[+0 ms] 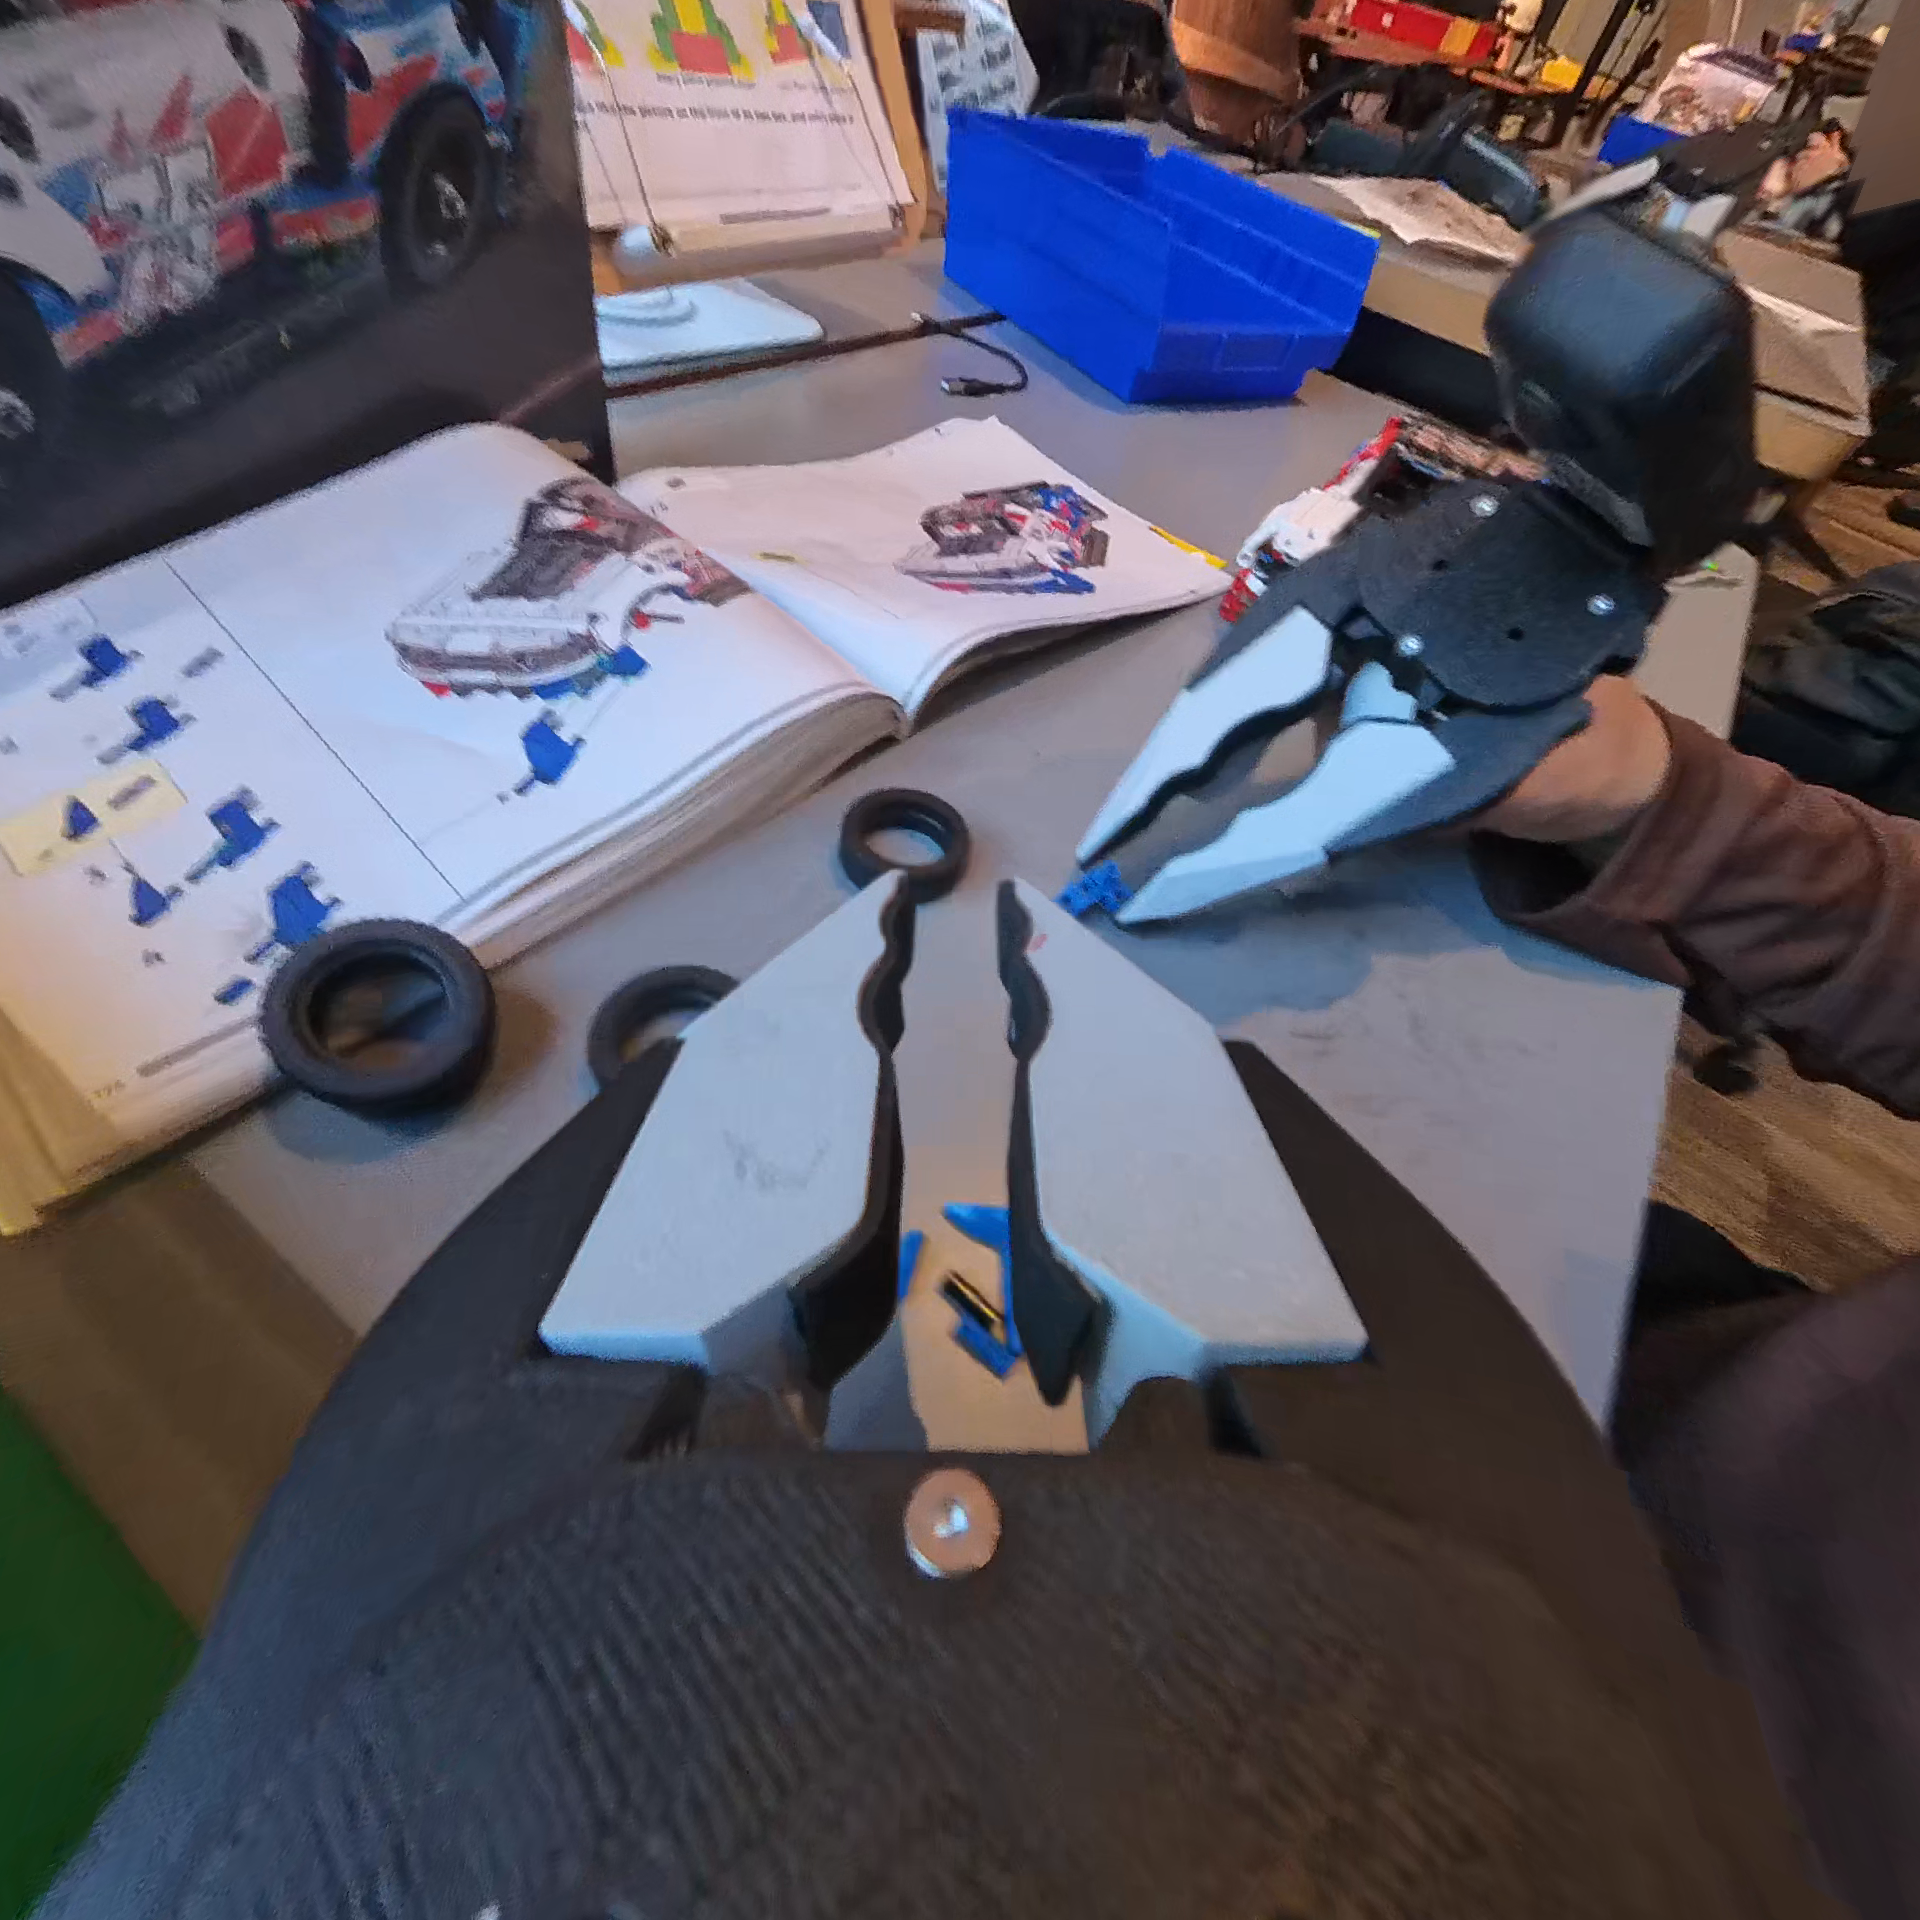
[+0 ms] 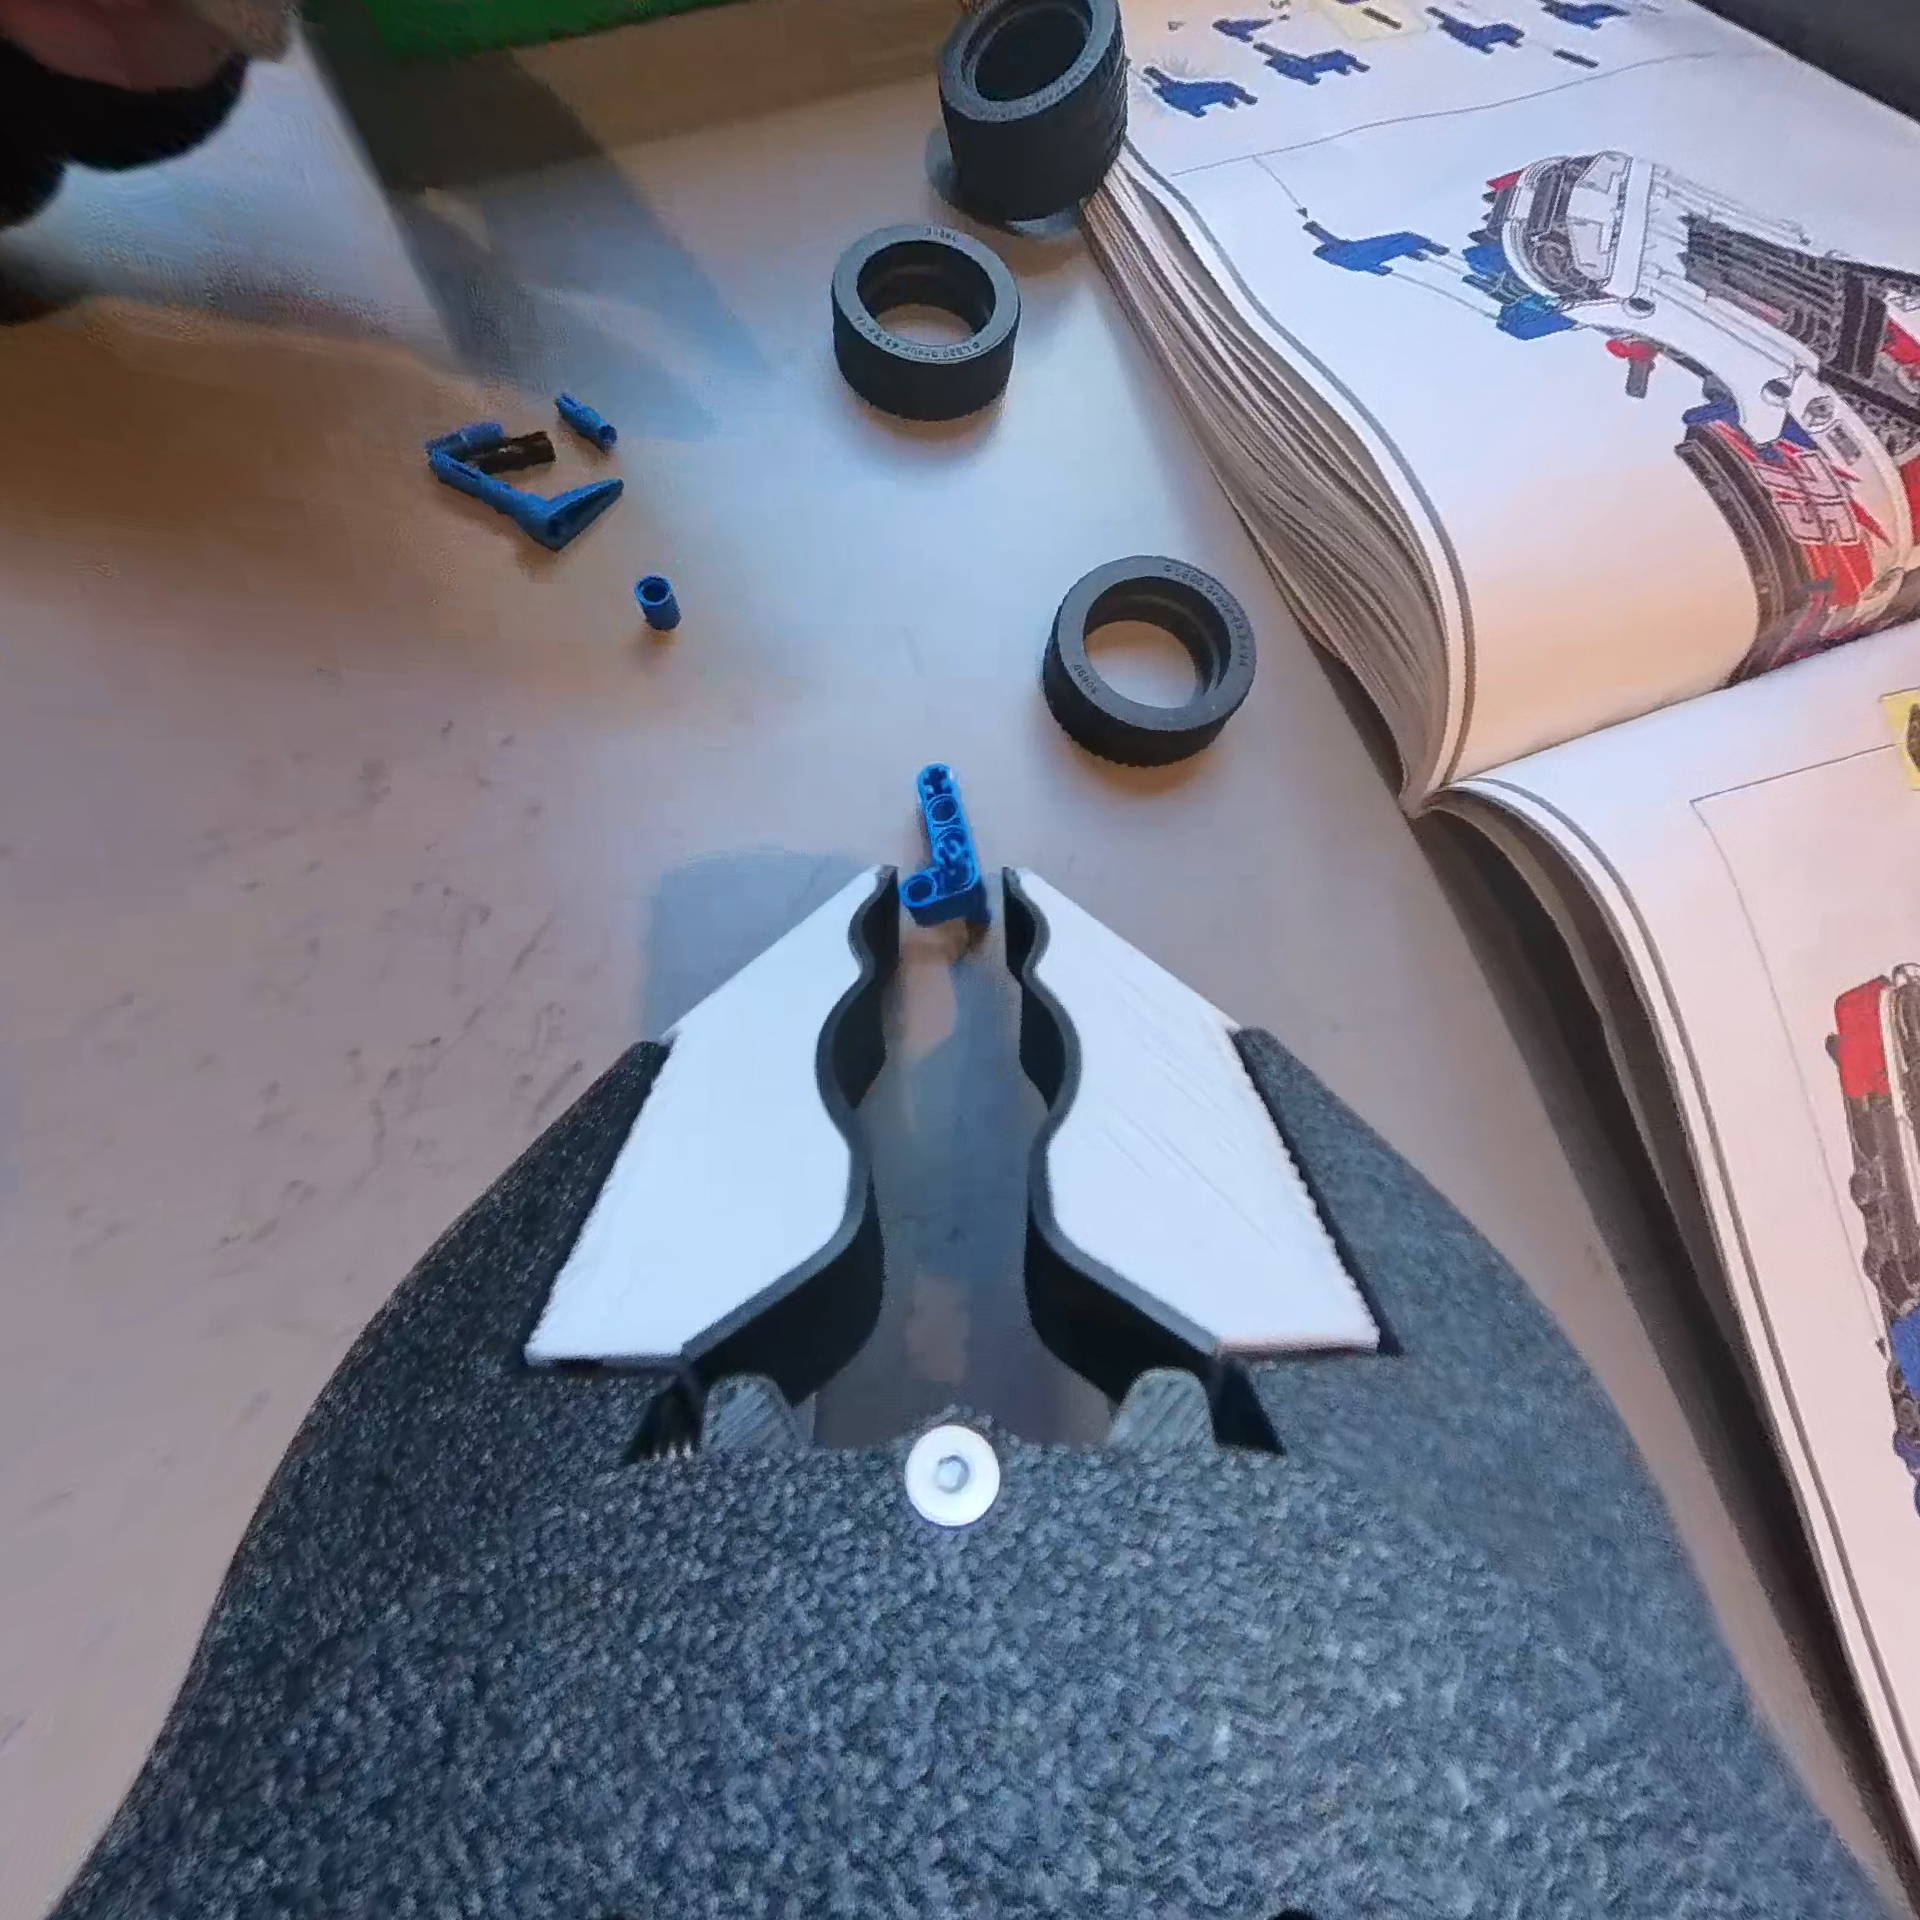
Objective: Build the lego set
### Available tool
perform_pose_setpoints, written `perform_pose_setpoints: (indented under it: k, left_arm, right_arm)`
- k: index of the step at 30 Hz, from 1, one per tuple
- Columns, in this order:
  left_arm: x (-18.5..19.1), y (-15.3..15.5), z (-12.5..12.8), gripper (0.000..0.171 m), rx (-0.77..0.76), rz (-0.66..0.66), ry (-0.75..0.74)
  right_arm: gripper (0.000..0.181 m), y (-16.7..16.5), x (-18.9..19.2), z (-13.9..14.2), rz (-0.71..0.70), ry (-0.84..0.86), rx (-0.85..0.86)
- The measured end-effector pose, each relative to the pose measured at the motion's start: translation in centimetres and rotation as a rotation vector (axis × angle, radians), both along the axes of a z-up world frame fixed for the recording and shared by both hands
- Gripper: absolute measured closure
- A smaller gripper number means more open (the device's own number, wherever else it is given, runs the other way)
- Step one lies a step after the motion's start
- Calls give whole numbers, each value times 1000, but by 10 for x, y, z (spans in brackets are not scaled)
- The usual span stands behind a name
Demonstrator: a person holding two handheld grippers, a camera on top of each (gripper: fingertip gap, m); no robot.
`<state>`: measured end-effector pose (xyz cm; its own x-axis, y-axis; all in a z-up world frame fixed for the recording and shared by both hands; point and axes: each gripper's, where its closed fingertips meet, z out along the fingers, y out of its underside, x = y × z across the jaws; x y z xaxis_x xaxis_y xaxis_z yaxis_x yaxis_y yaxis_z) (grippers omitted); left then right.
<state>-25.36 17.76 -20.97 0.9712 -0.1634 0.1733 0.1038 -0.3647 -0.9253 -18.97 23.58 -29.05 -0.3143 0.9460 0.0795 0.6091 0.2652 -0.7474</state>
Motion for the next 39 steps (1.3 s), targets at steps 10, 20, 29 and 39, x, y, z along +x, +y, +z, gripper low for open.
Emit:
perform_pose_setpoints:
  k: [10, 20, 29, 39]
  left_arm:
    - [27, -55, -42, 165, -288, -25, 227]
    - [22, -62, -85, 166, -456, -30, 419]
    - [17, -65, -84, 170, -449, -32, 425]
    - [27, -39, -40, 171, -46, -51, 571]
  right_arm:
    - [159, 3, 6, 14, -30, 84, -6]
    - [160, 2, 7, 21, -32, 129, 28]
    - [162, 3, 7, 27, -38, 168, 47]
    - [163, 11, 6, 65, -90, 365, 25]
